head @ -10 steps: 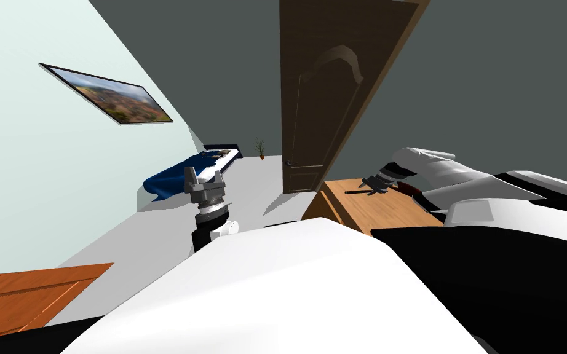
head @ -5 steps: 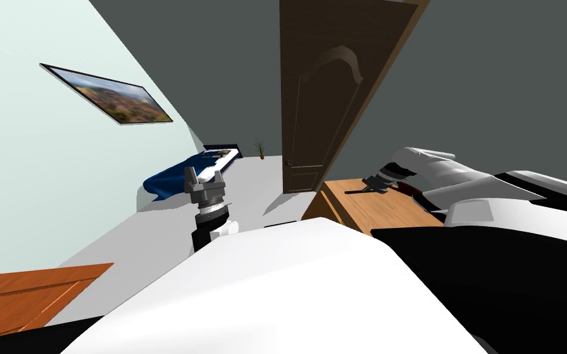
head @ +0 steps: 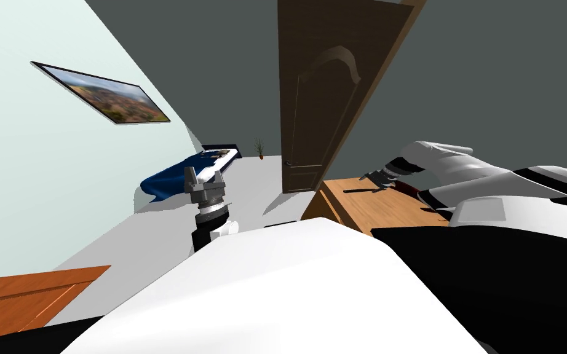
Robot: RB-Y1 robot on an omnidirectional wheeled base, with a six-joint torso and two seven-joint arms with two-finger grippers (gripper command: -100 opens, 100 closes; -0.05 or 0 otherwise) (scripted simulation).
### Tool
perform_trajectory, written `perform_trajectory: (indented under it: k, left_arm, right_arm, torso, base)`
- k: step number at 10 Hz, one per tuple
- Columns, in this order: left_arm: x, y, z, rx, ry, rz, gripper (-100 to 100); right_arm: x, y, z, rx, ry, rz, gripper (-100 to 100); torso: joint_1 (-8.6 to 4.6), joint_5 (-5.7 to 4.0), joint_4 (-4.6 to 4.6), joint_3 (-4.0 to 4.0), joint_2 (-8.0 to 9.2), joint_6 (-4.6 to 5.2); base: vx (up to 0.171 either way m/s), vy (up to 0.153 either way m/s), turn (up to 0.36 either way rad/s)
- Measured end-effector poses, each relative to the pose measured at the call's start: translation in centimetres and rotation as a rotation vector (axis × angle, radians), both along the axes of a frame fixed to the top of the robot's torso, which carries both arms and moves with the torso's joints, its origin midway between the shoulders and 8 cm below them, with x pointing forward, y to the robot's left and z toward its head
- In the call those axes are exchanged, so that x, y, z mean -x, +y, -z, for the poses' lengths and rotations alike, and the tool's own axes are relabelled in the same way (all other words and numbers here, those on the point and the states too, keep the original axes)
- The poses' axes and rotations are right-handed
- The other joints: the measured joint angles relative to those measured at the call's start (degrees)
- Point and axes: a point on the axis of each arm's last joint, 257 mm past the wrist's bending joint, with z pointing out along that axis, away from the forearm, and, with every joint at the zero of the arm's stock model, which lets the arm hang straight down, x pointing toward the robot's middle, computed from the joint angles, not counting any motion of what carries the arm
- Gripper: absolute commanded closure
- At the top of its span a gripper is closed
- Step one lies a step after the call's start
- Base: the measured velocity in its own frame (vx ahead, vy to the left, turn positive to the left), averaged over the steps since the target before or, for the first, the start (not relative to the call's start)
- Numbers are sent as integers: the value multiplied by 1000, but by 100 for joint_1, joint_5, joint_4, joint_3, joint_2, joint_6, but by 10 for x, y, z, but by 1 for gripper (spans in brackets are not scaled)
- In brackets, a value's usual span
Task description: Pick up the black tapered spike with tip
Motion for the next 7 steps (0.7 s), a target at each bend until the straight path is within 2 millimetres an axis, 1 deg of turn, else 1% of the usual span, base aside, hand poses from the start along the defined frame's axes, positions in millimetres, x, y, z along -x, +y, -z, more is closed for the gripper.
perform_trajectory:
  k: [1,2,4,7]
  left_arm:
    - [0,0,0,0,0,0,0]
    - [0,0,0,0,0,0,0]
    - [0,0,0,0,0,0,0]
    - [0,0,0,0,0,0,0]
  right_arm:
    - [-3,-2,-4,9,-18,3,-100]
    - [-9,-7,-18,24,-52,5,-100]
    - [2,5,5,-6,9,-33,-100]
    - [15,16,15,-48,72,-53,-100]
  torso:
    - [-3,0,2,4,6,3]
    - [-8,0,2,1,-1,5]
    - [-19,-7,-12,-27,-45,-4]
    - [3,0,-5,-11,-17,-3]
  base:
    - [10,-28,-185]
    - [107,-53,-122]
    - [93,-27,5]
    - [18,8,-1]
